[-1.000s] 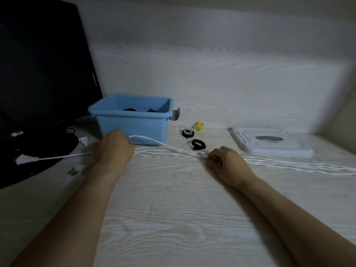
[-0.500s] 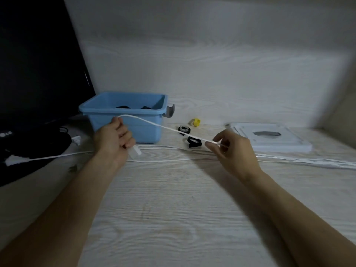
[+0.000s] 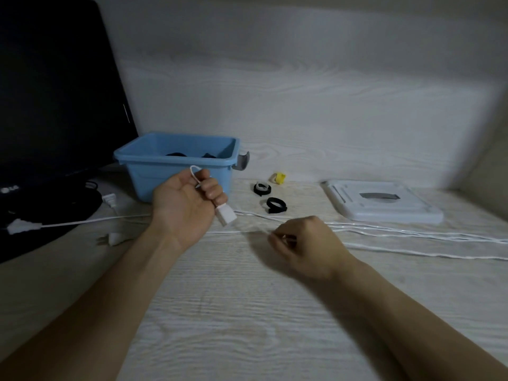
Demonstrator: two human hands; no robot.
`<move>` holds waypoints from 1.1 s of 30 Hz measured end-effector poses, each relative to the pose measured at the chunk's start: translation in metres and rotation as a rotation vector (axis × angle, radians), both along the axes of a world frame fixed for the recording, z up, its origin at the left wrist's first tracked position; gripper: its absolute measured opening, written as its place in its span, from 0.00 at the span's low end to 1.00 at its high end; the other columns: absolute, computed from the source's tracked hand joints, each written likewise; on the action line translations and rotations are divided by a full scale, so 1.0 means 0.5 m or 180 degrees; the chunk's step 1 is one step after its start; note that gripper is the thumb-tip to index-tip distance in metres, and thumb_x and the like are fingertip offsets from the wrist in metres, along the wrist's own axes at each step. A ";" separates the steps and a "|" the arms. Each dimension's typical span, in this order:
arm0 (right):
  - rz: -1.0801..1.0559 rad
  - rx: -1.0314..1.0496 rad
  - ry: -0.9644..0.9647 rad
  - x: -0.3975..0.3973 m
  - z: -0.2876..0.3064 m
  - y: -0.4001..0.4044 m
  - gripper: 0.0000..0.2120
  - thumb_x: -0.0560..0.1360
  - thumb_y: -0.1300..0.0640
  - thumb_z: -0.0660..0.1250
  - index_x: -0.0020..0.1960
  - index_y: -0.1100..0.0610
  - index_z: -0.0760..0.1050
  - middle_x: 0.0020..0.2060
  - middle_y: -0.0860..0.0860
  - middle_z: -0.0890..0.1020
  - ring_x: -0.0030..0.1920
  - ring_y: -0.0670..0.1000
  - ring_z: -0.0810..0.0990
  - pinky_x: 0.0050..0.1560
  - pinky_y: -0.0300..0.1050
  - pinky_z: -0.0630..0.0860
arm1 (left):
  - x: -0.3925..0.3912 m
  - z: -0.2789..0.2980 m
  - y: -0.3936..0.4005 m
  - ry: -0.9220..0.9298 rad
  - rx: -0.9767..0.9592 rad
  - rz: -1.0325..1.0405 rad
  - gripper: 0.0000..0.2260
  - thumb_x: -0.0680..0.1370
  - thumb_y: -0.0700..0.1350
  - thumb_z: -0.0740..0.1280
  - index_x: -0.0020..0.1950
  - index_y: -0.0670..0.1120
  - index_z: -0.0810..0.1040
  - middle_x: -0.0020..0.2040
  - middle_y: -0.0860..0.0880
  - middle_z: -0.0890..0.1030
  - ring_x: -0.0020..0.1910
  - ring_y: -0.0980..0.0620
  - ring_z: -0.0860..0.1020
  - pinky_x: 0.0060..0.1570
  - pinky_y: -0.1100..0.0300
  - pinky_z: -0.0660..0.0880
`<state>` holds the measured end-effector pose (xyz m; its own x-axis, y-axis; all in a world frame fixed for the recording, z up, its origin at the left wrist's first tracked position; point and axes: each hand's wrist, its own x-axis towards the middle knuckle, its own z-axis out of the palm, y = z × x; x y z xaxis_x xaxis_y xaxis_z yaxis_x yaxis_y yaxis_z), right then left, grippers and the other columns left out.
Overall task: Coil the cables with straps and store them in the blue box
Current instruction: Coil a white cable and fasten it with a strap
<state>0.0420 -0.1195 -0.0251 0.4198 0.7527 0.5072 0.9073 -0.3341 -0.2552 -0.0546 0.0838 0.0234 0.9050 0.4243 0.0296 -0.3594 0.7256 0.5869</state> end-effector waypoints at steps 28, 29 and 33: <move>0.0564 0.1327 0.1038 -0.013 0.020 -0.002 0.13 0.79 0.48 0.65 0.51 0.56 0.83 0.43 0.50 0.82 0.44 0.48 0.81 0.44 0.40 0.75 | -0.034 -0.012 -0.069 0.0624 0.3409 -0.1928 0.23 0.78 0.57 0.59 0.43 0.39 0.81 0.22 0.50 0.60 0.21 0.54 0.54 0.23 0.62 0.53; 0.0742 0.1249 0.1387 -0.014 0.018 -0.002 0.13 0.80 0.49 0.65 0.51 0.57 0.82 0.43 0.53 0.83 0.46 0.51 0.82 0.46 0.47 0.77 | -0.033 -0.013 -0.070 0.0623 0.3356 -0.1899 0.20 0.77 0.56 0.60 0.39 0.40 0.80 0.22 0.50 0.61 0.20 0.55 0.55 0.23 0.62 0.53; 0.1230 0.1396 0.2581 -0.029 0.017 -0.003 0.14 0.79 0.55 0.66 0.48 0.66 0.80 0.41 0.66 0.82 0.42 0.59 0.80 0.49 0.63 0.77 | -0.029 -0.020 -0.069 0.0727 0.3121 -0.1664 0.21 0.77 0.56 0.65 0.31 0.42 0.74 0.22 0.49 0.61 0.20 0.54 0.57 0.28 0.56 0.52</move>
<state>0.0276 -0.1209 -0.0165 0.5280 0.7254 0.4416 0.4307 0.2194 -0.8754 -0.0691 0.0495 0.0136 0.9913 -0.1225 -0.0476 0.0413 -0.0536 0.9977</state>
